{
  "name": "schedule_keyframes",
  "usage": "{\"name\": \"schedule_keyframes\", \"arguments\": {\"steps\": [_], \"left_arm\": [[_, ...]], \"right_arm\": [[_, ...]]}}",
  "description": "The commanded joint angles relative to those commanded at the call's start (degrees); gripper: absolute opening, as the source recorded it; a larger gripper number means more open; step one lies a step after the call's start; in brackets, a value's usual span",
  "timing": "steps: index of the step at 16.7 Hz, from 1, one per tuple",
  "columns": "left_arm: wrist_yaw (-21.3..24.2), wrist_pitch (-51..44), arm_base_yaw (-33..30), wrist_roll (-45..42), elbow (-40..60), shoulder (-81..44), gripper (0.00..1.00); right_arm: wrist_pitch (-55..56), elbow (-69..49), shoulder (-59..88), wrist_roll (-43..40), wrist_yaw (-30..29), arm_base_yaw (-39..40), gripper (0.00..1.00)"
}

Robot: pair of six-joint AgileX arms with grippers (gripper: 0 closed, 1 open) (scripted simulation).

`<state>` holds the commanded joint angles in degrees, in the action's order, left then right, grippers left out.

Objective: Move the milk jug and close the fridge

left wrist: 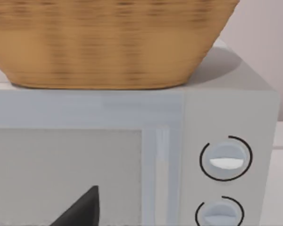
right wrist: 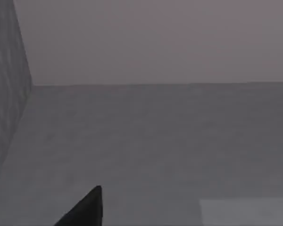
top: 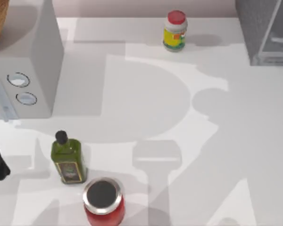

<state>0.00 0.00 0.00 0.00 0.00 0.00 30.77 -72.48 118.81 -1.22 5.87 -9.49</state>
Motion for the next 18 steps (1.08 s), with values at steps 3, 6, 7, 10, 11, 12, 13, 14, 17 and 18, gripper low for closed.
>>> {"name": "schedule_keyframes", "arguments": {"steps": [3, 6, 7, 10, 11, 12, 13, 14, 17, 18], "left_arm": [[0.00, 0.00, 0.00, 0.00, 0.00, 0.00, 1.00], [0.00, 0.00, 0.00, 0.00, 0.00, 0.00, 1.00], [0.00, 0.00, 0.00, 0.00, 0.00, 0.00, 1.00], [0.00, 0.00, 0.00, 0.00, 0.00, 0.00, 1.00], [0.00, 0.00, 0.00, 0.00, 0.00, 0.00, 1.00], [0.00, 0.00, 0.00, 0.00, 0.00, 0.00, 1.00], [0.00, 0.00, 0.00, 0.00, 0.00, 0.00, 1.00], [0.00, 0.00, 0.00, 0.00, 0.00, 0.00, 1.00], [0.00, 0.00, 0.00, 0.00, 0.00, 0.00, 1.00], [0.00, 0.00, 0.00, 0.00, 0.00, 0.00, 1.00]], "right_arm": [[-2.78, 6.66, -10.83, 0.15, -0.50, 0.92, 1.00], [-6.72, 15.88, -26.85, 0.21, -1.23, 2.13, 1.00], [-8.23, 19.38, -33.10, 0.21, -1.53, 2.58, 1.00], [-13.14, 30.70, -53.32, 0.16, -2.48, 4.01, 1.00], [-14.85, 34.63, -60.25, 0.15, -2.81, 4.50, 1.00], [-16.55, 38.57, -67.12, 0.13, -3.13, 5.00, 1.00], [-18.24, 42.47, -73.85, 0.14, -3.46, 5.49, 1.00], [-19.89, 46.30, -80.35, 0.16, -3.77, 5.98, 1.00], [-24.44, 56.97, -97.68, 0.35, -4.64, 7.36, 1.00], [-25.76, 60.12, -102.44, 0.46, -4.89, 7.78, 1.00]]}}
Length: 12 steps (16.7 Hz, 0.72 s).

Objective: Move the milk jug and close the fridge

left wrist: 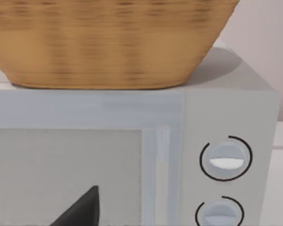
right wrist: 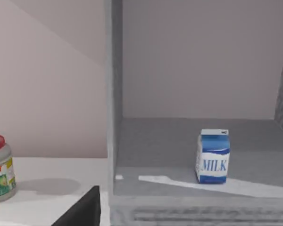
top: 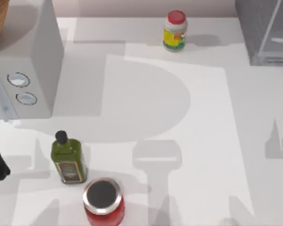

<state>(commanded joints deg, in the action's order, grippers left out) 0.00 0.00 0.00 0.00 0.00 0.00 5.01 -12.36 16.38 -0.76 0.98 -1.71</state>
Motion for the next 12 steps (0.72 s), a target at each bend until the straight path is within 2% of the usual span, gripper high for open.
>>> {"name": "schedule_keyframes", "arguments": {"steps": [5, 12], "left_arm": [[0.00, 0.00, 0.00, 0.00, 0.00, 0.00, 1.00], [0.00, 0.00, 0.00, 0.00, 0.00, 0.00, 1.00]], "right_arm": [[-4.48, 11.00, -14.74, 0.64, -0.87, 1.51, 1.00], [-5.01, 12.18, -16.22, 0.74, -0.95, 1.53, 1.00]]}}
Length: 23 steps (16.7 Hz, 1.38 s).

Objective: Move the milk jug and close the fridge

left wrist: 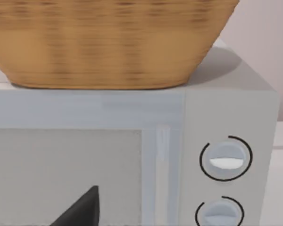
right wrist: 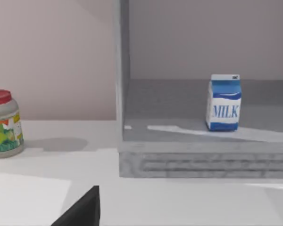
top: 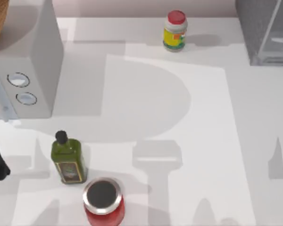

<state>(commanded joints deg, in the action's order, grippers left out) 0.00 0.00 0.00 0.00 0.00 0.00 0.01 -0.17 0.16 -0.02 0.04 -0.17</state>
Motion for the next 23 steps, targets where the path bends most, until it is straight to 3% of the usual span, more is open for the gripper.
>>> {"name": "schedule_keyframes", "arguments": {"steps": [5, 17, 23], "left_arm": [[0.00, 0.00, 0.00, 0.00, 0.00, 0.00, 1.00], [0.00, 0.00, 0.00, 0.00, 0.00, 0.00, 1.00], [0.00, 0.00, 0.00, 0.00, 0.00, 0.00, 1.00]], "right_arm": [[-9.24, -5.58, -6.75, 0.17, 0.04, 0.12, 1.00], [-70.04, -31.13, -37.99, -0.80, -0.35, 0.15, 1.00], [-84.00, -37.81, -46.11, -0.67, -0.45, 0.17, 1.00]]}}
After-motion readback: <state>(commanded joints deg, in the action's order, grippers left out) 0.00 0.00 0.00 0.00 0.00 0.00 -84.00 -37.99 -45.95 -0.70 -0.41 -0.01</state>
